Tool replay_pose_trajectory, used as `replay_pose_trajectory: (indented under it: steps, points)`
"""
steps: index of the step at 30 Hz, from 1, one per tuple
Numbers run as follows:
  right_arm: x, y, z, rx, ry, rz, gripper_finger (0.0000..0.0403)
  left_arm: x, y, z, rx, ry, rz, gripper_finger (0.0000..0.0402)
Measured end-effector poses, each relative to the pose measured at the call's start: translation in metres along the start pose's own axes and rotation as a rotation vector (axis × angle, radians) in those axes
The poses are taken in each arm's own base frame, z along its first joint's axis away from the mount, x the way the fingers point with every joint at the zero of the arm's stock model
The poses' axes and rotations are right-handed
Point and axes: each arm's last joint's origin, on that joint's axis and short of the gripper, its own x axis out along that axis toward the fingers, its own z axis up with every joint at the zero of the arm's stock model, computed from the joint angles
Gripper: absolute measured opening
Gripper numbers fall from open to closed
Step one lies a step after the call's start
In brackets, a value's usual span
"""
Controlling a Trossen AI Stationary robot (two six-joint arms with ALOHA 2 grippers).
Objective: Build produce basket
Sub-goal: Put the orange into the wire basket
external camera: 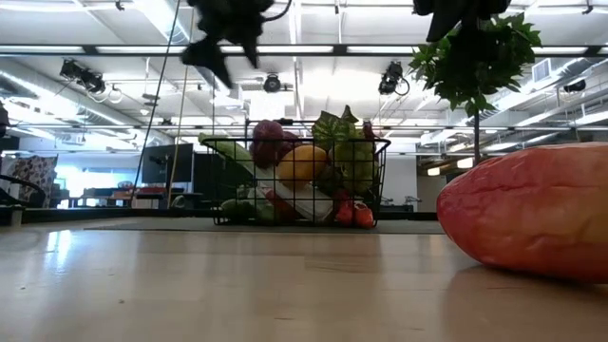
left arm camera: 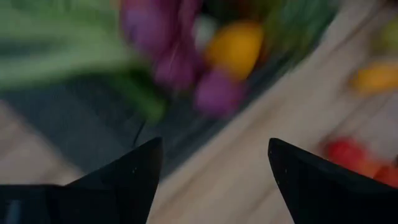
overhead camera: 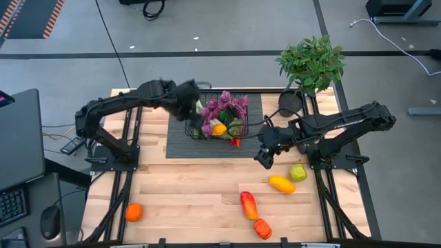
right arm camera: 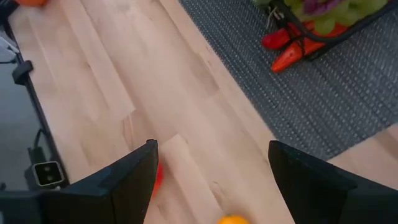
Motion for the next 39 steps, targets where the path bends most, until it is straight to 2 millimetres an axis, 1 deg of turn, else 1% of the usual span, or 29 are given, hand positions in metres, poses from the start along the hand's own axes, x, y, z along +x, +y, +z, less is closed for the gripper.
replay_pose_trajectory:
  steps: [6, 9, 12, 18, 21, 26, 32, 35, 39]
  points:
    - [0.0, 0.0, 0.0, -0.085, -0.005, 0.0, 0.0307, -0.002, -0.015, -0.052, 0.061, 0.266, 0.163, 0.0298]
    - [0.0, 0.001, 0.001, -0.151, -0.012, 0.003, 0.0307, 0.001, -0.026, -0.076, 0.095, 0.334, 0.206, 0.0298]
    - [0.0, 0.001, 0.001, -0.196, -0.017, 0.006, 0.0307, 0.007, -0.036, -0.099, 0.11, 0.416, 0.2, 0.0298]
    - [0.0, 0.002, 0.003, -0.194, -0.037, 0.014, 0.0307, 0.018, -0.046, -0.143, 0.141, 0.604, 0.204, 0.0298]
    - [0.0, 0.004, 0.002, -0.168, -0.037, 0.018, 0.0307, 0.02, -0.05, -0.161, 0.166, 0.676, 0.2, 0.0298]
    - [-0.001, 0.007, 0.002, -0.174, -0.053, 0.034, 0.0307, 0.027, -0.058, -0.188, 0.206, 0.753, 0.156, 0.0298]
    - [-0.001, 0.006, 0.003, -0.159, -0.085, 0.001, 0.0307, 0.036, -0.061, -0.227, 0.272, 0.885, 0.118, 0.0298]
    - [-0.001, 0.006, 0.003, -0.109, -0.098, 0.001, 0.0307, 0.037, -0.057, -0.245, 0.316, 0.928, 0.155, 0.0298]
    - [-0.001, 0.008, 0.005, -0.043, -0.111, 0.017, 0.0307, 0.04, -0.051, -0.264, 0.369, 0.961, 0.191, 0.0298]
